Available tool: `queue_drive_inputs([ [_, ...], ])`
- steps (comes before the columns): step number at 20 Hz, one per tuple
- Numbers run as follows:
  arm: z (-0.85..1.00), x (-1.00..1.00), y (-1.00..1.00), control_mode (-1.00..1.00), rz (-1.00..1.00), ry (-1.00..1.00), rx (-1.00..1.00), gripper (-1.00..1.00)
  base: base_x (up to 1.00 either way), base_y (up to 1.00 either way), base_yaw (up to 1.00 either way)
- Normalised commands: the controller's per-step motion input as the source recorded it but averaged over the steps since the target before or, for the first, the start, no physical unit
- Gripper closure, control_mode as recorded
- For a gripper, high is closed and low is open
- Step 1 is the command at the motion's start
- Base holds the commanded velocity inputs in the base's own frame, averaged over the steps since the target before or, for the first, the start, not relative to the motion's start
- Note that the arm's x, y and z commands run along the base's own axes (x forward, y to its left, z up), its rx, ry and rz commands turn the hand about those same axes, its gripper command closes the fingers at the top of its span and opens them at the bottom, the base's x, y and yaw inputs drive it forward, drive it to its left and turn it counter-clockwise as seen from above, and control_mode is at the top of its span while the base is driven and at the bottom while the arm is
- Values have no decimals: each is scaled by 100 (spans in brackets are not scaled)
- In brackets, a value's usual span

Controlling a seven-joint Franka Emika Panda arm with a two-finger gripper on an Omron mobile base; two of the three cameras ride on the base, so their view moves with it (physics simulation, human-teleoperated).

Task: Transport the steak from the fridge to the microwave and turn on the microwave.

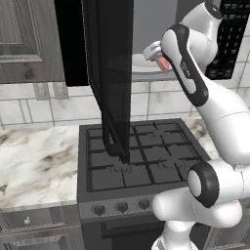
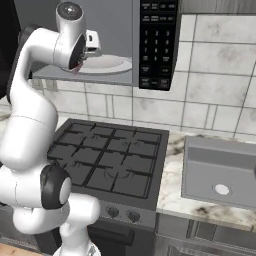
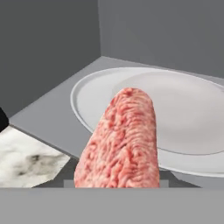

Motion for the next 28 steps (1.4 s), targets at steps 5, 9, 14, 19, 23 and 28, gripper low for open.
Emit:
queue_drive_inputs([
  [5, 0, 30, 0, -100, 0, 1, -6, 100, 0, 0, 0],
  [9, 0, 28, 0, -100, 0, 0, -3, 100, 0, 0, 0],
  [14, -1, 28, 0, -100, 1, 0, -2, 100, 0, 0, 0],
  [19, -5, 33, 0, -100, 0, 0, 0, 100, 0, 0, 0],
  [23, -5, 31, 0, -100, 0, 0, 0, 100, 0, 0, 0],
  [28, 0, 31, 0, -100, 0, 2, 0, 100, 0, 0, 0],
])
